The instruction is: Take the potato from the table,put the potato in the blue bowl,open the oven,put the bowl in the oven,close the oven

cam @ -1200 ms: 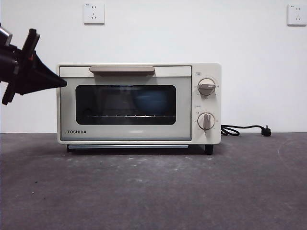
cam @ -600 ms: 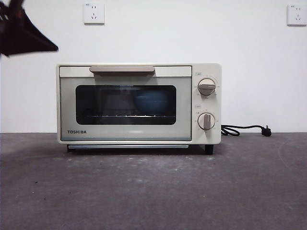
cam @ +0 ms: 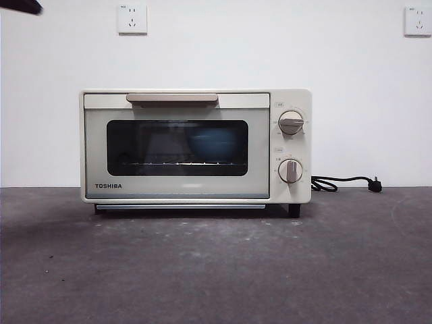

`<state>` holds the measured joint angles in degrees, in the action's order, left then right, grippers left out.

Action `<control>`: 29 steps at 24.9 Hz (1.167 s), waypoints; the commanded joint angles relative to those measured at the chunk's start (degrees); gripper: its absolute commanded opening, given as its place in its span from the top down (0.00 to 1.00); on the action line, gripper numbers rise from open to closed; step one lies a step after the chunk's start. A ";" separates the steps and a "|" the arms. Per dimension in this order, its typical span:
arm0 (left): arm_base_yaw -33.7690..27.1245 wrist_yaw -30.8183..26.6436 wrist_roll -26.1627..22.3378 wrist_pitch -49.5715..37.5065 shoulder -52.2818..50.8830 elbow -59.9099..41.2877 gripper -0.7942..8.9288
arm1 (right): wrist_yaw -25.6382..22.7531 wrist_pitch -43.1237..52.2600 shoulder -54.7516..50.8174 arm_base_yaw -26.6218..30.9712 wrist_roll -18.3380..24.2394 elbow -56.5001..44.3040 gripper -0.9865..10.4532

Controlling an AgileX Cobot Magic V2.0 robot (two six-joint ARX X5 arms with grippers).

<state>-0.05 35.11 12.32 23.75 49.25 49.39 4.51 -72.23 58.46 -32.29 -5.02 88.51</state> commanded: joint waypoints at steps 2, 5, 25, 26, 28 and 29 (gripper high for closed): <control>1.29 -4.07 -6.73 12.72 -4.98 3.98 0.93 | 0.07 -0.46 0.04 -0.09 1.53 0.00 0.77; 2.16 -7.26 -9.46 20.79 -7.37 8.57 0.93 | 0.07 -0.52 0.04 -0.09 1.55 0.00 0.77; 3.13 -12.31 -12.37 31.58 -8.96 17.57 0.93 | 0.00 -2.01 0.07 -0.09 2.99 0.00 0.93; 3.13 -12.33 -12.37 31.61 -8.96 17.57 0.92 | -0.24 -1.77 0.04 -0.09 2.95 0.00 0.93; 3.13 -12.33 -12.33 31.63 -8.96 17.57 0.92 | -0.37 -1.57 0.04 -0.07 1.40 0.00 0.93; 3.13 -12.33 -12.35 31.67 -8.96 17.57 0.92 | -0.33 -1.60 0.02 -0.09 0.02 0.00 0.92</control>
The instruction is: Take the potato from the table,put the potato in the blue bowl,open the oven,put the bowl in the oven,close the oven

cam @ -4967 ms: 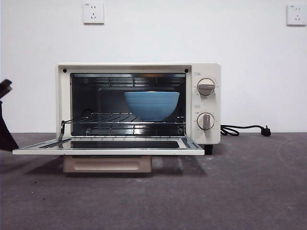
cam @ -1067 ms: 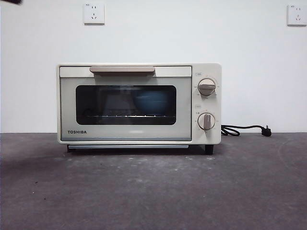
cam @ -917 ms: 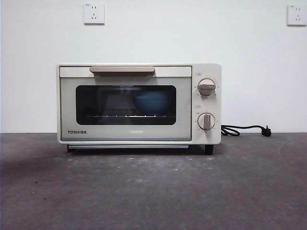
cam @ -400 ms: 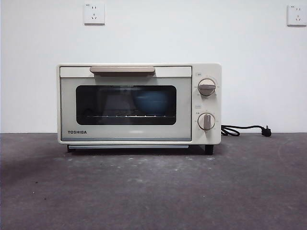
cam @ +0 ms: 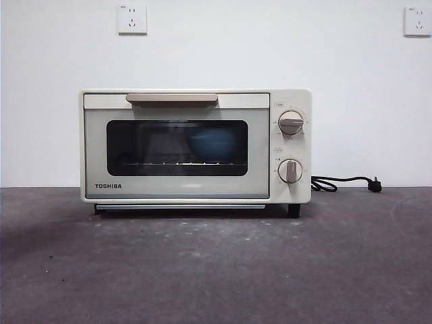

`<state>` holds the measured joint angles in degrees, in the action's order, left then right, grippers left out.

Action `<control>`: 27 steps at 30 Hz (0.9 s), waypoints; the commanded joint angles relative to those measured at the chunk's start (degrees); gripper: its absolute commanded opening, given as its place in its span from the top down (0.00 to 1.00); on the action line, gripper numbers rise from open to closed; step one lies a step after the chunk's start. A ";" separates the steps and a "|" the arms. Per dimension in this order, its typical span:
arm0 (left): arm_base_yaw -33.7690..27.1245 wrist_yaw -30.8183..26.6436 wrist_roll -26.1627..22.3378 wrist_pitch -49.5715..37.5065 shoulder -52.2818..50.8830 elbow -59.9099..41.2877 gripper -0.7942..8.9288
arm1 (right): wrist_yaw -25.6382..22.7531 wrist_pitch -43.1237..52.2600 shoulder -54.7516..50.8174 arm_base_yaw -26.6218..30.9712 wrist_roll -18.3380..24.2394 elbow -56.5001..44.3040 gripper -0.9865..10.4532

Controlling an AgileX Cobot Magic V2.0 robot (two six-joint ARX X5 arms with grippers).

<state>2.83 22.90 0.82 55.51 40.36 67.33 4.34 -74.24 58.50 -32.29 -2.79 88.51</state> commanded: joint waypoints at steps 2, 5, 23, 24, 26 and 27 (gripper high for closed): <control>0.24 -0.11 -0.85 -0.04 -0.07 -0.37 0.92 | -0.20 0.39 -0.11 -0.07 -2.69 0.00 0.91; 0.24 -0.11 -0.85 -0.02 -0.07 -0.37 0.92 | -0.20 0.39 -0.15 -0.07 -2.67 0.00 0.91; 0.37 -3.61 -8.94 -4.11 0.02 -1.55 0.92 | -0.20 0.39 -1.66 -0.02 -2.69 0.00 0.91; 0.39 -4.90 -10.21 -6.95 -0.35 -2.47 0.92 | -0.20 0.39 -1.70 -0.02 -2.69 0.00 0.91; -0.13 -6.73 -11.85 -16.55 -3.34 -6.73 0.92 | -0.20 0.39 -1.97 -0.02 -2.67 0.00 0.91; -0.46 -7.02 -12.35 -21.79 -5.05 -9.60 0.92 | -0.17 0.39 -2.03 -0.04 -2.69 0.00 0.91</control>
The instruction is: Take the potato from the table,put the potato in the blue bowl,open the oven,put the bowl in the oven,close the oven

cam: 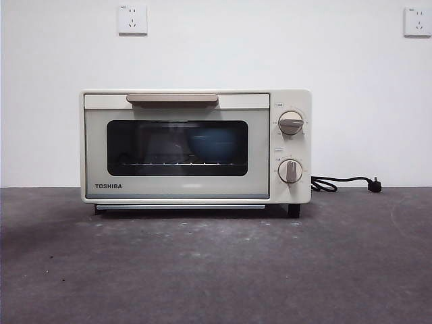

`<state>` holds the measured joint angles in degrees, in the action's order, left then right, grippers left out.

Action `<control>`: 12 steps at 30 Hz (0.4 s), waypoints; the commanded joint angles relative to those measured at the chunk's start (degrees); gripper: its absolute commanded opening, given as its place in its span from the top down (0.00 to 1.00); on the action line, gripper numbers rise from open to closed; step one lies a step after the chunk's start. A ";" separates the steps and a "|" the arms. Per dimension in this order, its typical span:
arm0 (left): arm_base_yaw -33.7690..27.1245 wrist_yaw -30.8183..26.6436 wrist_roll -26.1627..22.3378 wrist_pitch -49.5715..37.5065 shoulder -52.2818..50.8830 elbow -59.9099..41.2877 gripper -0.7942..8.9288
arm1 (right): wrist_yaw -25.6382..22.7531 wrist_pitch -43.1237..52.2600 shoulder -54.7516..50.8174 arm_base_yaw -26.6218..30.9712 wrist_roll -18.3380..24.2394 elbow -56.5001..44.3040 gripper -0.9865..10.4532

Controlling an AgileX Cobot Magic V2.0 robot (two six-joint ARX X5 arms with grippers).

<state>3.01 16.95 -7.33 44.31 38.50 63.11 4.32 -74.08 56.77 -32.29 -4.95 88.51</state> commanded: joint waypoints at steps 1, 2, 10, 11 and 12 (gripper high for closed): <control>-1.03 -1.18 -4.81 -17.59 -5.84 -9.81 0.92 | -0.17 0.24 -0.33 -0.02 -0.52 0.00 0.91; -1.27 -1.70 -4.96 -22.56 -7.87 -13.35 0.92 | -0.17 0.24 -0.37 -0.02 -0.50 0.00 0.91; -2.40 -12.63 -4.85 -43.85 -21.40 -39.28 0.92 | -0.17 0.22 -0.74 -0.02 -0.52 0.00 0.91; -2.40 -13.38 -4.85 -43.85 -22.88 -41.35 0.92 | -0.17 0.22 -0.85 -0.02 -0.52 0.00 0.91; -2.40 -14.51 -4.85 -43.87 -24.55 -43.65 0.92 | -0.17 0.22 -0.96 -0.02 -0.50 0.00 0.91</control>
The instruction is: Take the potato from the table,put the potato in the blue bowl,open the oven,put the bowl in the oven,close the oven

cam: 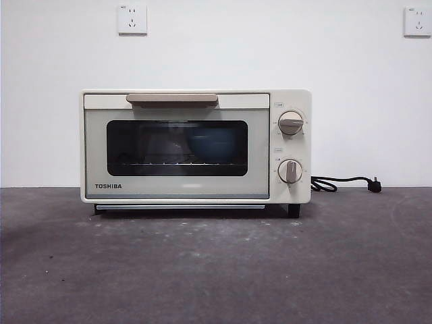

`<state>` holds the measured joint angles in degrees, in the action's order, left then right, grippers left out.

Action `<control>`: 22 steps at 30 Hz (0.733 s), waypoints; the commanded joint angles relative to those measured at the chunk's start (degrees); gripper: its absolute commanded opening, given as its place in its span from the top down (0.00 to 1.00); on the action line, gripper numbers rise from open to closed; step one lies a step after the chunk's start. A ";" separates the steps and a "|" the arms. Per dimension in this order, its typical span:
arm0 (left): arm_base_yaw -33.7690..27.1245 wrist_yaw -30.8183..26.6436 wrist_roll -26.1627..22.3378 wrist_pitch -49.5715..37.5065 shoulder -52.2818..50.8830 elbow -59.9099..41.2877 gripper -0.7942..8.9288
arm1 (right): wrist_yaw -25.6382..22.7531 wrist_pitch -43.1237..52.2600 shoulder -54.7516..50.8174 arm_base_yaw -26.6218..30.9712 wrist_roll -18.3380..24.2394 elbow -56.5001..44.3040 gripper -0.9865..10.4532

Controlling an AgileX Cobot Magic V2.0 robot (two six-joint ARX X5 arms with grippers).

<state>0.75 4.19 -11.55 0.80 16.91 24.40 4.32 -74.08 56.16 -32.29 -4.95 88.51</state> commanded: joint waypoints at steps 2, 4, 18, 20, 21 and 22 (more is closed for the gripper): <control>-0.15 -3.65 -0.63 -0.35 -5.79 -8.79 0.92 | -0.17 0.22 -0.37 -0.02 -0.52 0.00 0.91; -0.15 -4.83 -0.63 -0.33 -8.46 -12.24 0.92 | -0.17 0.22 -0.37 -0.02 -0.52 0.00 0.91; -0.13 -5.64 1.81 2.62 -16.79 -24.11 0.92 | -0.17 0.22 -1.11 -0.02 -0.50 0.00 0.91; -0.13 -5.66 2.40 5.03 -16.79 -24.09 0.92 | -0.20 0.20 -1.20 -0.02 -0.52 0.00 0.91; -0.13 -5.64 2.58 6.03 -16.79 -24.09 0.92 | -0.17 0.20 -1.44 -0.02 -0.52 0.00 0.91; -0.13 -5.49 2.60 7.06 -16.79 -24.09 0.92 | -0.17 0.20 -1.60 -0.02 -0.50 0.00 0.91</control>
<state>0.75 -1.52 -9.87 7.44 0.25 0.97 4.29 -74.08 55.02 -32.27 -4.95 88.51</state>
